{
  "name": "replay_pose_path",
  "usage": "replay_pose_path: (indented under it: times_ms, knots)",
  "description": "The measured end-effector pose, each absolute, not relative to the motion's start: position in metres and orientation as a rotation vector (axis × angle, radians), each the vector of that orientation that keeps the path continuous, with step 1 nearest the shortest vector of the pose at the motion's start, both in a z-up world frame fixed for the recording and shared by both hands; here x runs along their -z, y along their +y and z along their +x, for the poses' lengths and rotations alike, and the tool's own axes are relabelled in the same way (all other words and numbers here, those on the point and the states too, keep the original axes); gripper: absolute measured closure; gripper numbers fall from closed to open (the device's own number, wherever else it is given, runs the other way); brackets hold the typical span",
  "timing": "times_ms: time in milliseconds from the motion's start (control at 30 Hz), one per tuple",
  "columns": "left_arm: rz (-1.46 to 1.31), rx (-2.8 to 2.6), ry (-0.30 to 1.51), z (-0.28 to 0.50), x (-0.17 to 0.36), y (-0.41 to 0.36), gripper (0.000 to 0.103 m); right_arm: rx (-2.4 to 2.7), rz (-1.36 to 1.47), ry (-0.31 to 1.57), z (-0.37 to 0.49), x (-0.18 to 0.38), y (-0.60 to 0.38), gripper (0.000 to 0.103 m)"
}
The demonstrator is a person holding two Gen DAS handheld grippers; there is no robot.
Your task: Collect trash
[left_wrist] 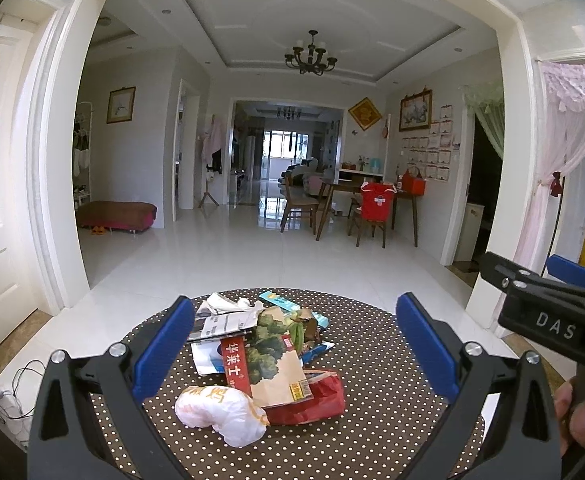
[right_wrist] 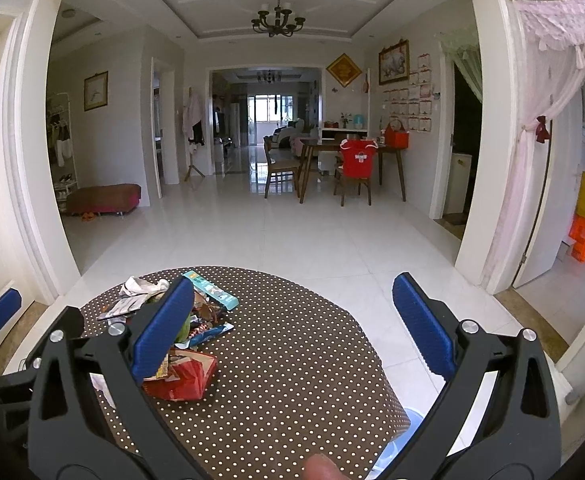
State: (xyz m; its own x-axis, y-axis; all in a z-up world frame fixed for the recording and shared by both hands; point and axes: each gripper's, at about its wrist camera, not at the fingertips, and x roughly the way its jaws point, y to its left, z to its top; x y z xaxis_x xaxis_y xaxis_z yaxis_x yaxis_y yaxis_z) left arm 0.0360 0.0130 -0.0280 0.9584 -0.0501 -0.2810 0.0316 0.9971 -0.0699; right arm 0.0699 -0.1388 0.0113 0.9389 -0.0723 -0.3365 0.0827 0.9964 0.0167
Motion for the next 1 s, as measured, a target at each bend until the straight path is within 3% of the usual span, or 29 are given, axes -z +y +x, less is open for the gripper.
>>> replay_pose_path:
  times_ms: [567,1000]
  knots:
    - [-0.072,0.023,0.337,0.043,0.045,0.022,0.004,0.064,0.013,0.4,0.085,0.002,-0.133,0.006]
    - [-0.013,-0.022,0.504,0.056,0.116,0.06,0.004,0.01,0.002,0.576,0.123,0.061,-0.126,0.006]
